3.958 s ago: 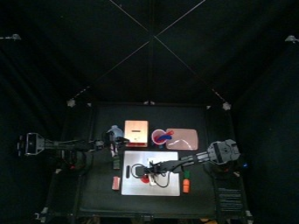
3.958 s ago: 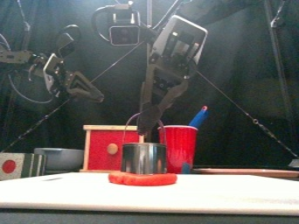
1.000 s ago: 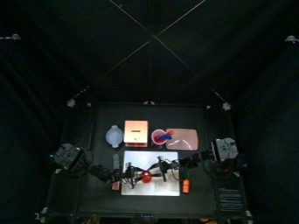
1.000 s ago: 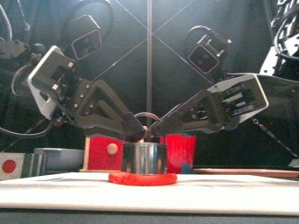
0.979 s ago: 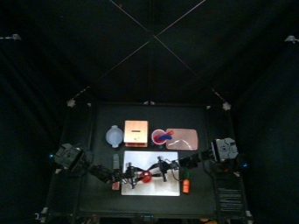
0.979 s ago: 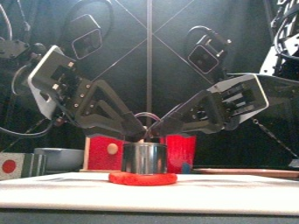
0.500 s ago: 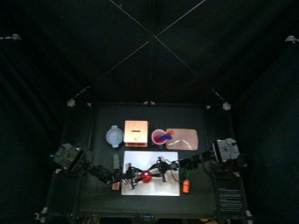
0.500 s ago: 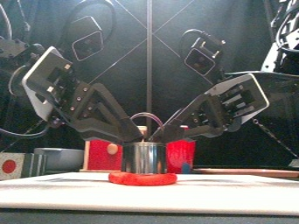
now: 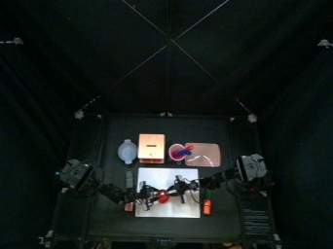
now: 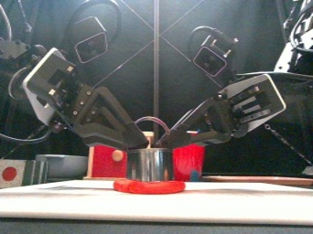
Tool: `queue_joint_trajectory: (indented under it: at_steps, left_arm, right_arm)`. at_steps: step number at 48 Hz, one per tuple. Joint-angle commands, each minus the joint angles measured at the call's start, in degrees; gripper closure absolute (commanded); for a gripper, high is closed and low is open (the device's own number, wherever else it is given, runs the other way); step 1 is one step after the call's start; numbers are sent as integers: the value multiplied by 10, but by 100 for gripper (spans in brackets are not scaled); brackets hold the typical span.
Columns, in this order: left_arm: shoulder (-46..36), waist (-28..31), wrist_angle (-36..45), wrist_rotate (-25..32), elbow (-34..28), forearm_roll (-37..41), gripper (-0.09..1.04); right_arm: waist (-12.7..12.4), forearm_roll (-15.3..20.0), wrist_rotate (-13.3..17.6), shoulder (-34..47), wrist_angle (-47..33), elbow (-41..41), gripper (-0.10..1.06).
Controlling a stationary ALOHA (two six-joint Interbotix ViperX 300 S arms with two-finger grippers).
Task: Get the cutter from the drawer then cut the dough then place the extra dough in the bowl
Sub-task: Cut the dough
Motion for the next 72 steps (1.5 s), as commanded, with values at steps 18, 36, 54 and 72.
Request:
queue_joint_trajectory:
  at_steps: [18, 36, 54, 72]
  left_arm:
    - [-26, -15, -1, -1, 8, -13, 23]
    - [-9, -15, 16, -3, 8, -14, 39]
    - [47, -15, 50, -32, -4, -25, 40]
    - [81, -15, 86, -79, -7, -27, 41]
  right_arm:
    - [-4, 14, 1, -10, 18, 0, 51]
    - [-4, 15, 2, -14, 23, -4, 51]
    - [-4, 31, 4, -6, 53, -6, 51]
    - [-4, 69, 6, 66, 53, -15, 51]
